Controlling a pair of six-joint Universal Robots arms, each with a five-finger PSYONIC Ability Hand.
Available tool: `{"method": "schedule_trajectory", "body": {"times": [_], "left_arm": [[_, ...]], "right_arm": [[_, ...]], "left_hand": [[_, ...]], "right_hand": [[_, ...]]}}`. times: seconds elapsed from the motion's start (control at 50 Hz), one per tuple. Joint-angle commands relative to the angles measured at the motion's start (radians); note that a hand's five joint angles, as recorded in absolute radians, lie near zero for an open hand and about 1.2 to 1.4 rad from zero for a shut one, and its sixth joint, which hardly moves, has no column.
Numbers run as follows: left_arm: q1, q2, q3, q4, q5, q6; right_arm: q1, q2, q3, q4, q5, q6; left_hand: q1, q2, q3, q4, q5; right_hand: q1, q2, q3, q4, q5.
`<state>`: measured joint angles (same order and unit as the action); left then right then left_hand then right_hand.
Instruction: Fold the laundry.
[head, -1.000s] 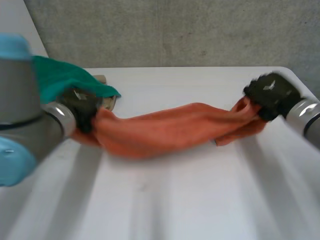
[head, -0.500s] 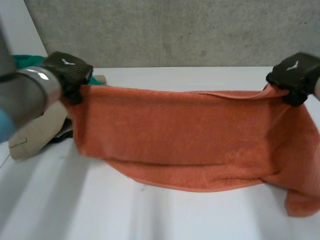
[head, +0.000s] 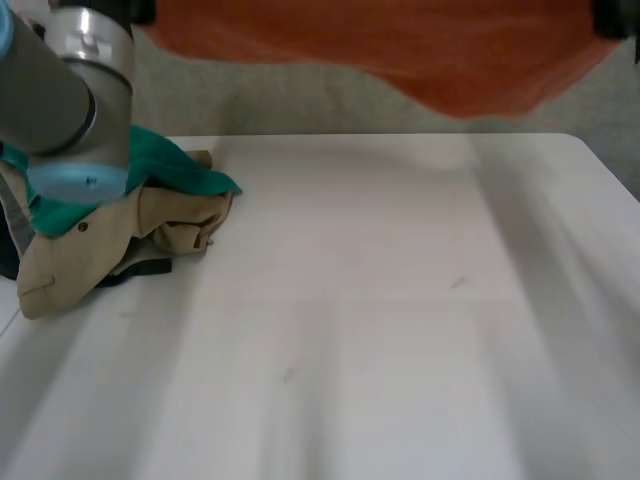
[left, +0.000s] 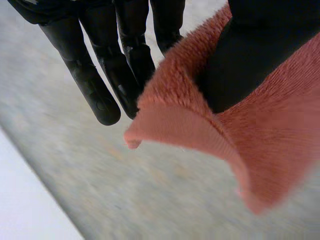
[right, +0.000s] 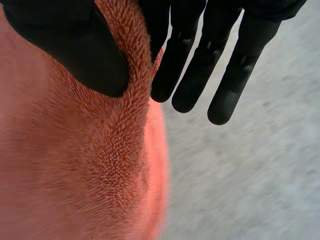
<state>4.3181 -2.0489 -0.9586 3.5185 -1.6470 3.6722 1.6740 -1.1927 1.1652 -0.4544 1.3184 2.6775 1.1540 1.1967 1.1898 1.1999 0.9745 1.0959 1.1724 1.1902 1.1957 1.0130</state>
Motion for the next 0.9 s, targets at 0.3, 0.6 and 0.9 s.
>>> {"method": "schedule_trajectory", "body": {"times": [0.3, 0.6, 0.9], "left_arm": [[-0.048, -0.025, -0.677, 0.100, 0.021, 0.032], [-0.034, 0.058, -0.746, 0.125, 0.027, 0.037], [-0.035, 0.078, -0.743, 0.114, 0.029, 0.020]], "right_arm": [[-0.040, 0.107, 0.349, 0.445, -0.090, -0.274], [-0.031, 0.071, 0.131, 0.707, -0.168, -0.485], [-0.022, 0.340, -0.165, 1.108, -0.212, -0.864]], "left_hand": [[0.242, 0.200, 0.206, 0.196, 0.247], [0.242, 0.200, 0.206, 0.196, 0.247], [0.242, 0.200, 0.206, 0.196, 0.247]], "right_hand": [[-0.001, -0.078, -0.096, -0.101, -0.093], [-0.578, -0.654, -0.672, -0.678, -0.669], [-0.578, -0.654, -0.672, -0.678, -0.669]]}}
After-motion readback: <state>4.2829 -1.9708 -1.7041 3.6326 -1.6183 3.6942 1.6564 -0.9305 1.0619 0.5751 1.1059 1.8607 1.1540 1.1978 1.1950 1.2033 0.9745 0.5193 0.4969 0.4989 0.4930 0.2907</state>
